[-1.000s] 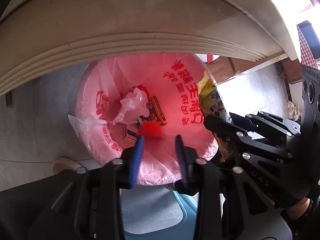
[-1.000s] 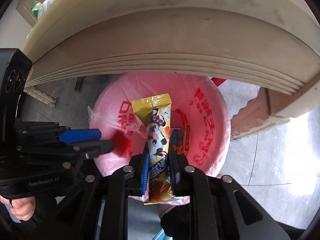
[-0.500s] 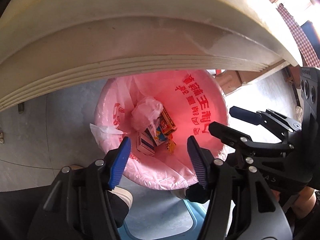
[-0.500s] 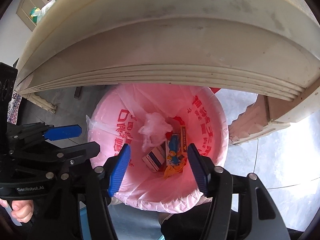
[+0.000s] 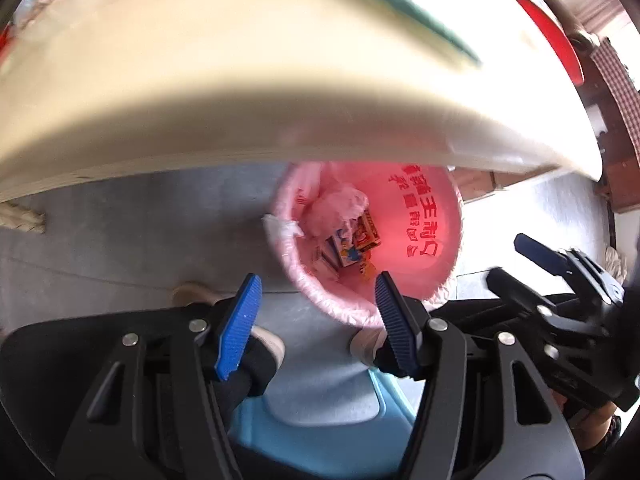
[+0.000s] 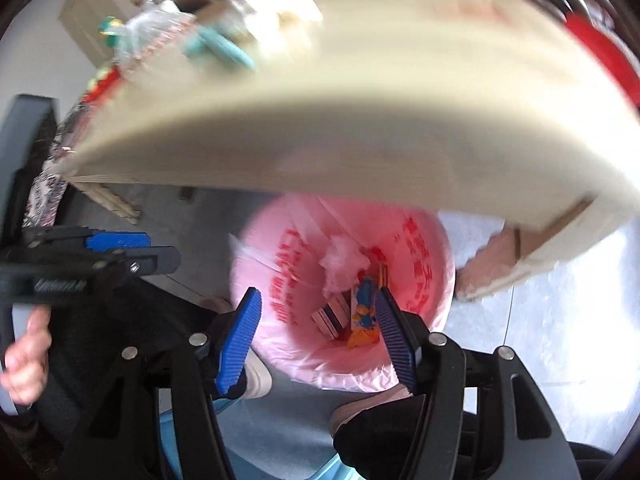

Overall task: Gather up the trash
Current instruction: 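Open both grippers to drop the cube and candy bar into the bin, then move both tools back over the table toward the teal toy and tissue, then close the left gripper on the teal toy while the right grasps the white tissue, then carry the teal toy and white tissue down over the pink bin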

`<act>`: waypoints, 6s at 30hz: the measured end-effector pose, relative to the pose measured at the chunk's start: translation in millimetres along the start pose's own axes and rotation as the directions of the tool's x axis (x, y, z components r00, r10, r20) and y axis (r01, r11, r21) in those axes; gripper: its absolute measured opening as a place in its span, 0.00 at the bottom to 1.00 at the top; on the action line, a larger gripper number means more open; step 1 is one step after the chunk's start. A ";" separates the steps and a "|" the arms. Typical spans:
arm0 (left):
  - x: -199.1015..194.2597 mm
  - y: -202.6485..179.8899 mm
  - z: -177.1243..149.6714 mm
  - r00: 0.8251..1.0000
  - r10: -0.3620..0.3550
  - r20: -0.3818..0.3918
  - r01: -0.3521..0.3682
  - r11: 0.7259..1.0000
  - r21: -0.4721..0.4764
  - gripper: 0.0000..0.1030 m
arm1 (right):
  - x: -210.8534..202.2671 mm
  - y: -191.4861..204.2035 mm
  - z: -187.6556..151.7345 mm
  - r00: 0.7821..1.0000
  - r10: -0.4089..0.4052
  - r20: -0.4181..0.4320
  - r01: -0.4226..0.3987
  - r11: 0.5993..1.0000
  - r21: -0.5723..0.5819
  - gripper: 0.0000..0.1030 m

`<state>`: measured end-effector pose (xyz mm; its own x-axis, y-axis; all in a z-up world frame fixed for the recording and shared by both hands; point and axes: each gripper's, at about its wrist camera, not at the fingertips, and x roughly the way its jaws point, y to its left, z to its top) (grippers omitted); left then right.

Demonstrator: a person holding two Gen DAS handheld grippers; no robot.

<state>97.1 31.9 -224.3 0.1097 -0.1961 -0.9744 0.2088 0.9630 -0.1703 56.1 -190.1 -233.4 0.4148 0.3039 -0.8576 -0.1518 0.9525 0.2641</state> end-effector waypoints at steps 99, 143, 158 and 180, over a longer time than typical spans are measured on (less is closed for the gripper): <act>-16.6 29.5 234.6 0.994 -0.063 -0.091 0.023 0.921 -0.389 0.16 | 70.2 55.7 224.6 0.993 -0.101 -0.064 0.055 0.861 -0.506 0.19; -113.0 -64.7 129.9 0.980 -0.143 0.136 0.144 0.990 0.004 0.15 | -94.7 38.4 159.9 0.971 -0.186 0.148 0.222 0.932 -0.285 0.12; -74.5 -91.1 52.9 0.979 -0.162 0.125 0.149 0.983 0.109 0.15 | -94.5 33.1 54.6 0.975 -0.189 0.119 0.211 0.955 -0.208 0.12; -12.5 -85.9 8.0 0.943 -0.114 0.313 0.094 0.993 0.078 0.15 | 7.5 0.7 -28.9 0.994 -0.104 -0.015 0.105 0.994 0.017 0.12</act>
<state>85.6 -49.9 -196.3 0.3836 -0.3524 -0.8536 0.2936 0.9229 -0.2490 33.2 -187.7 -252.4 0.4147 0.2025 -0.8871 -0.0927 0.9793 0.1802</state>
